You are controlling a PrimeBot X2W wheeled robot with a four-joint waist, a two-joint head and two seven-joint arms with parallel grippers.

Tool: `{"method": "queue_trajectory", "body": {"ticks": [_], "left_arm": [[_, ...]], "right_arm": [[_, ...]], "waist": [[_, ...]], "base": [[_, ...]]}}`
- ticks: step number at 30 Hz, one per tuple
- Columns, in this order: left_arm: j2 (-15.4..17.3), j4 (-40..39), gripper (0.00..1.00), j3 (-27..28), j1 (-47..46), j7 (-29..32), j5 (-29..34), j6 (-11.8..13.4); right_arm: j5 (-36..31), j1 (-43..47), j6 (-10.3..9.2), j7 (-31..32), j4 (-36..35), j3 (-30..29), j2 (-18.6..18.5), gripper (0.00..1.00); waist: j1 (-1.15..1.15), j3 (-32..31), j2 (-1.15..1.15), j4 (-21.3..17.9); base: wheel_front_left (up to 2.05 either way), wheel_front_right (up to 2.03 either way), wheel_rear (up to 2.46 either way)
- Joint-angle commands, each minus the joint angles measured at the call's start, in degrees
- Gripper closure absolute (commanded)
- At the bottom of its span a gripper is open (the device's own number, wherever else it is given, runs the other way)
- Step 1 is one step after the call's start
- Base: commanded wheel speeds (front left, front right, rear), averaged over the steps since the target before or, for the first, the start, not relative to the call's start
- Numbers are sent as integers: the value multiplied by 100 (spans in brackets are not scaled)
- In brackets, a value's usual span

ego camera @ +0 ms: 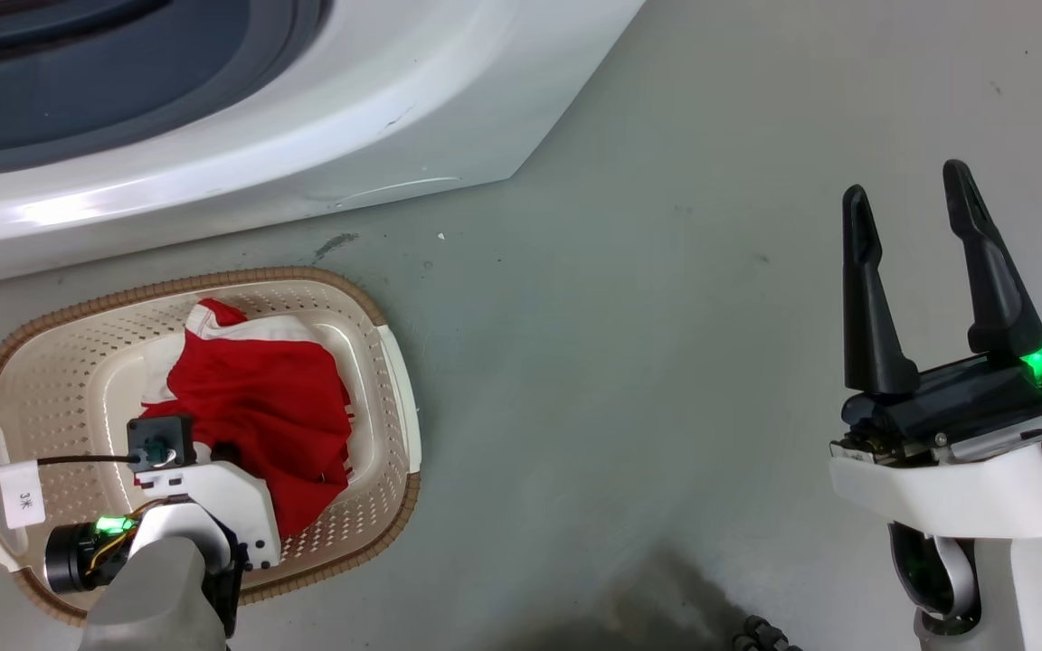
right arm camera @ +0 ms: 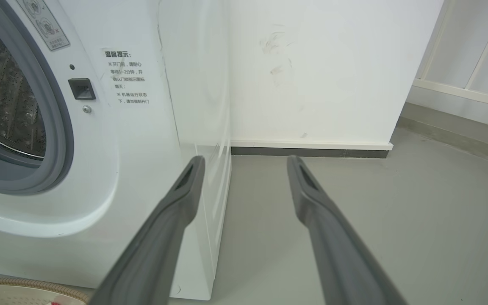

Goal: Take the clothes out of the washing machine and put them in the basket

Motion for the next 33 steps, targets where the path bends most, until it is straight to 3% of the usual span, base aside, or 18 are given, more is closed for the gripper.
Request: {"method": "queue_trajectory", "body": {"ticks": [1, 11, 33], "left_arm": [[0, 54, 0, -48, -135, -15, 47, 8], [-93, -107, 0, -146, 127, -15, 153, 59], [-515, -2907, 0, 725, 2184, -16, 1034, 330]], "right_arm": [[31, -107, -4, -11, 5, 7, 1, 0], [-13, 42, -4, -11, 126, 17, 1, 0], [-279, 1062, -4, -11, 433, 19, 0, 0]], "waist": [[-1, 75, 0, -5], [-1, -308, 0, 68], [-1, -2344, 0, 646]], "base": [[0, 0, 0], [0, 0, 0], [0, 0, 0]]}}
